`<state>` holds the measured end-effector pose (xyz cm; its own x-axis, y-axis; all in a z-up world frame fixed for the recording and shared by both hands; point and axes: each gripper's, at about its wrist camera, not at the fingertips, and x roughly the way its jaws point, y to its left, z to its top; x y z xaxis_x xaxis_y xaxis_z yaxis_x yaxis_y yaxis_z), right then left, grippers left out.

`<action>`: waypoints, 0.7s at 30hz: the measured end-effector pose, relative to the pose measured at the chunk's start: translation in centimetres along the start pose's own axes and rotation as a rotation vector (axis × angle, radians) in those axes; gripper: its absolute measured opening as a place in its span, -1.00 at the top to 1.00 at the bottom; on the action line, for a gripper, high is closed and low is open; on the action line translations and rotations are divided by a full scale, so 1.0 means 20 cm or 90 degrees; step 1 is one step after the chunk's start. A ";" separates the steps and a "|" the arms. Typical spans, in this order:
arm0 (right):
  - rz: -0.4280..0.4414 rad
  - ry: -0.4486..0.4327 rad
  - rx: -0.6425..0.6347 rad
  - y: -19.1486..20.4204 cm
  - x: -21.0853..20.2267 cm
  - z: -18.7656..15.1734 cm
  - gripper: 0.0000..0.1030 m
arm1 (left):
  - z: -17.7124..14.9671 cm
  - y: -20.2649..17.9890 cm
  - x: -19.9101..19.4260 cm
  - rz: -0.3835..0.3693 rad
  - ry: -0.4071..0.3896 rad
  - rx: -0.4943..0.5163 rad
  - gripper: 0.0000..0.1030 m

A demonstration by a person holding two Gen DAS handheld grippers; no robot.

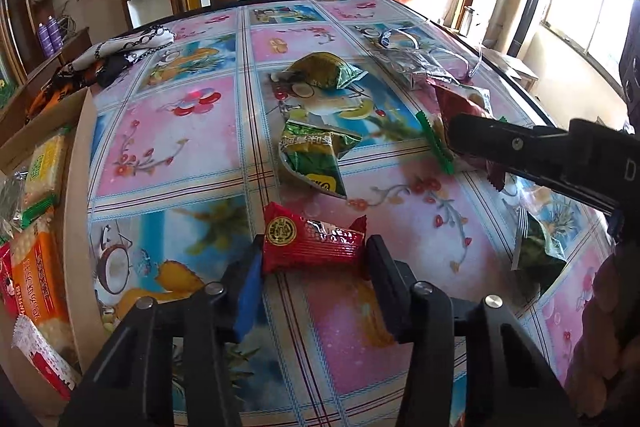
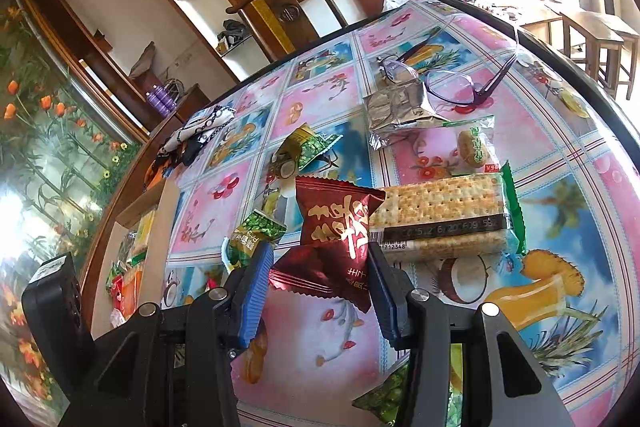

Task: Organize snacks
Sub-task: 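Grasp the dark red pack with the right gripper while the left gripper grasps a red square pack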

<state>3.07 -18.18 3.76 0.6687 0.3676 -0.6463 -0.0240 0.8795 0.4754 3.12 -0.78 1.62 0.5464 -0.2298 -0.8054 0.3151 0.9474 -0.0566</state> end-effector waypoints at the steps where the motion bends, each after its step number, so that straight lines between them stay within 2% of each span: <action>1: 0.000 0.000 -0.002 0.00 0.00 0.00 0.03 | 0.00 0.00 0.00 -0.001 -0.002 -0.001 0.10; 21: -0.005 0.002 -0.020 0.03 0.02 -0.02 0.03 | 0.02 0.04 -0.11 -0.032 -0.049 -0.025 0.10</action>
<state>3.06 -17.50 3.62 0.6663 0.3616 -0.6521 -0.0422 0.8915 0.4511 2.51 0.37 3.65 0.5893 -0.2925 -0.7531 0.3139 0.9418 -0.1202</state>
